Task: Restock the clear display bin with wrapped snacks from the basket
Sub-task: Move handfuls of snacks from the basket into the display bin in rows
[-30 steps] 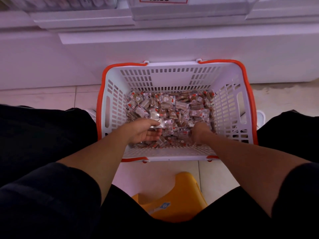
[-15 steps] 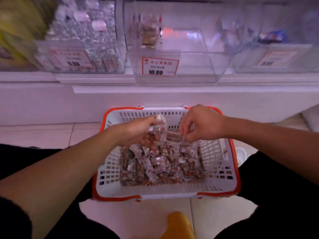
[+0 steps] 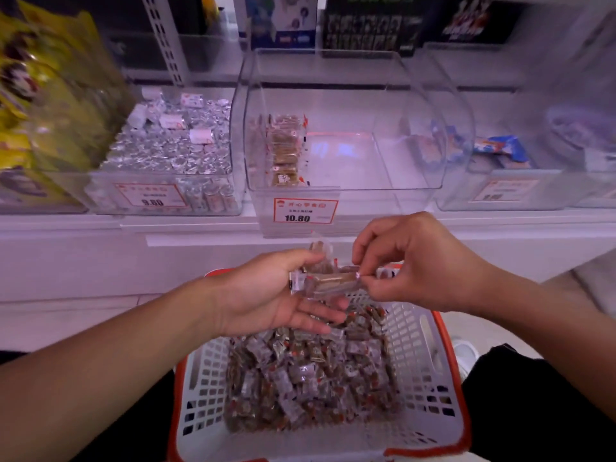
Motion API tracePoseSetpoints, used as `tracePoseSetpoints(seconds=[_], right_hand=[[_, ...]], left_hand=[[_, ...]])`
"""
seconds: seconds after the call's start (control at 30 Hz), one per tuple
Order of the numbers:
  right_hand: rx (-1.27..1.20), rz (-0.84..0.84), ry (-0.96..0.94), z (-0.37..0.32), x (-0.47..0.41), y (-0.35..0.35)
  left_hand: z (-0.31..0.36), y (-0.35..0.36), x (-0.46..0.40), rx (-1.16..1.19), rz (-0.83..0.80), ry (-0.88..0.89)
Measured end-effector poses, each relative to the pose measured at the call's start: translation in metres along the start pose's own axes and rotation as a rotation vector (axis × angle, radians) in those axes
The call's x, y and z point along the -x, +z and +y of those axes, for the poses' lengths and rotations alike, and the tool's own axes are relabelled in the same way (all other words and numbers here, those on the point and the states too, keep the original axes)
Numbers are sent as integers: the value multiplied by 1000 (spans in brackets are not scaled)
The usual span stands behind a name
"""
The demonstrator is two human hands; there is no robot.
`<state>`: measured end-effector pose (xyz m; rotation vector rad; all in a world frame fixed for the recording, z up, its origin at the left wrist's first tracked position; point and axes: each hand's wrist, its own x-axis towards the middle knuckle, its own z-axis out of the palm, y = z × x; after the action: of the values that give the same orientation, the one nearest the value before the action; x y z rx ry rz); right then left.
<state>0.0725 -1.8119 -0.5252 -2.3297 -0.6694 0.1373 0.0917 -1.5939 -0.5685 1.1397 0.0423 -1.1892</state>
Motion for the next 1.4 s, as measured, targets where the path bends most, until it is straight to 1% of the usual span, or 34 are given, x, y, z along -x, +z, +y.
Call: tracePoseSetpoints(seconds=[0.13,0.23,0.3,0.37,0.43,0.6,0.73,0.8,0.87,0.97,1.07,1.17,1.23,1.3,1.33,1.4], right_hand=[[28,33,-42,5,-5,-18],[-88,27,-11,10,-7,-27],[-132,-22,-8,8,-8,-20],[-117,-59,-25,5,-10,-5],[-92,-44,-40,3,-13,4],[-22,-21,-39,5,-15,6],[97,-35,-60,8,-11,-4],[115,-22,-23,12,-10,-8],[55,21,56,15,-9,-6],[-89,84,170,15,-8,4],[-254,145,226,10,-6,18],[-412,107,240,1,-1,34],[-417,82,262,-1,2,41],[-363,107,321,1,3,44],[-375,113,345,1,3,45],[-482,105,356,0,2,47]], left_hand=[[-3,-5,-8,74,148,63],[-2,-7,-9,113,211,86],[1,-5,-8,153,170,57],[4,-1,-8,153,64,-11],[6,1,-10,154,17,-49],[5,5,-14,121,68,2],[1,3,-15,109,89,3],[1,3,-15,147,82,12],[1,4,-14,169,77,49],[-1,10,-14,43,121,110],[-7,14,-17,-47,231,179],[-8,16,-20,-103,290,242],[-8,16,-20,-151,307,289],[-7,16,-19,-217,337,347],[-6,16,-18,-261,357,374],[-3,16,-17,-352,378,413]])
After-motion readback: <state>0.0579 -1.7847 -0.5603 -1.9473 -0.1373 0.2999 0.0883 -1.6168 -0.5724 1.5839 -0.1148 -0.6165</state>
